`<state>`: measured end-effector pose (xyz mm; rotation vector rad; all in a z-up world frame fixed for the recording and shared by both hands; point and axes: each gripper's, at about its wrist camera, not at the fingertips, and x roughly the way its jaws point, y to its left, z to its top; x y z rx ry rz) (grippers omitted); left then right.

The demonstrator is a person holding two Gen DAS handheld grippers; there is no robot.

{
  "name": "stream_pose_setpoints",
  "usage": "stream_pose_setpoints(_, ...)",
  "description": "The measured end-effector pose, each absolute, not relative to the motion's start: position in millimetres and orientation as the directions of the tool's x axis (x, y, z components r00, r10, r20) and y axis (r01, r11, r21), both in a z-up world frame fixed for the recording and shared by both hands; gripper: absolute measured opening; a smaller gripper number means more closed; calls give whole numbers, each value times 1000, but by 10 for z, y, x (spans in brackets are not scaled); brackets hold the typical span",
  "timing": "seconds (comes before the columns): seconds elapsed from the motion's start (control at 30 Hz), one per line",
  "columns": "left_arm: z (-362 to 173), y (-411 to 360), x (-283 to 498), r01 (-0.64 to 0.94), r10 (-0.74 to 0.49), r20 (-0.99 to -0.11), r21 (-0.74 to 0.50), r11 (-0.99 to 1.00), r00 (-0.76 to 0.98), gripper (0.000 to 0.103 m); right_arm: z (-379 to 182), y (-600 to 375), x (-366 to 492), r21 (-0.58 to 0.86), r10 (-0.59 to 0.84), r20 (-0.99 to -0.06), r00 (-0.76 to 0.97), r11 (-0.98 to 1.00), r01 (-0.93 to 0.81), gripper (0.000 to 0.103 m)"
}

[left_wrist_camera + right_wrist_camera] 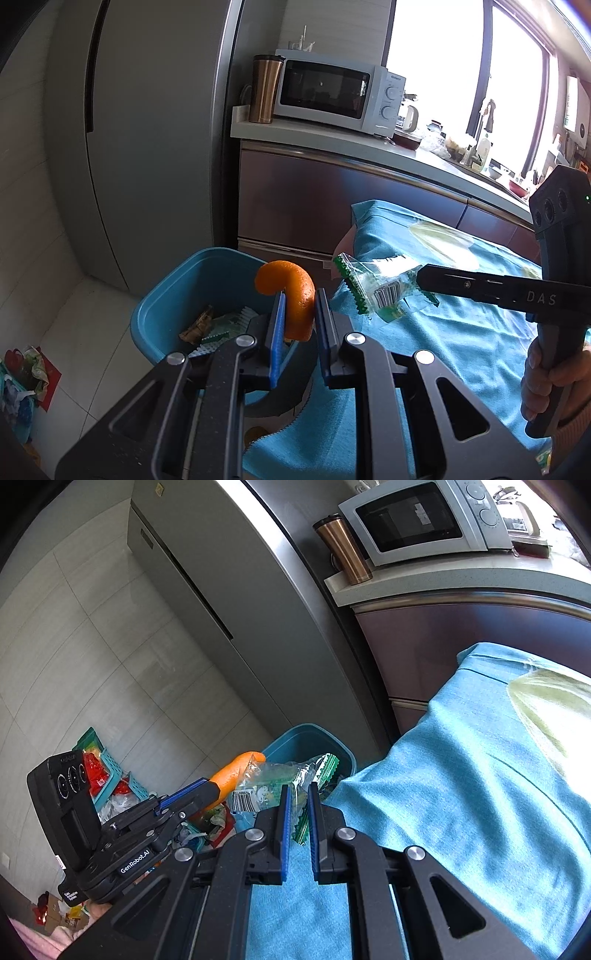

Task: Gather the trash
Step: 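Lower both grippers into the bin and open them to drop the items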

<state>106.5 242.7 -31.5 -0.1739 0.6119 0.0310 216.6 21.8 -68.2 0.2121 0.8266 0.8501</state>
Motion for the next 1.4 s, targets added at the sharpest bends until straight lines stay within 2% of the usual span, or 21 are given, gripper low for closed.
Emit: stream_pose_setpoints(1.4,-613,2706,1366,-172,32,-618,-169,970,786,16,-889,802,2504,447,696,-638,331,684,-576,8)
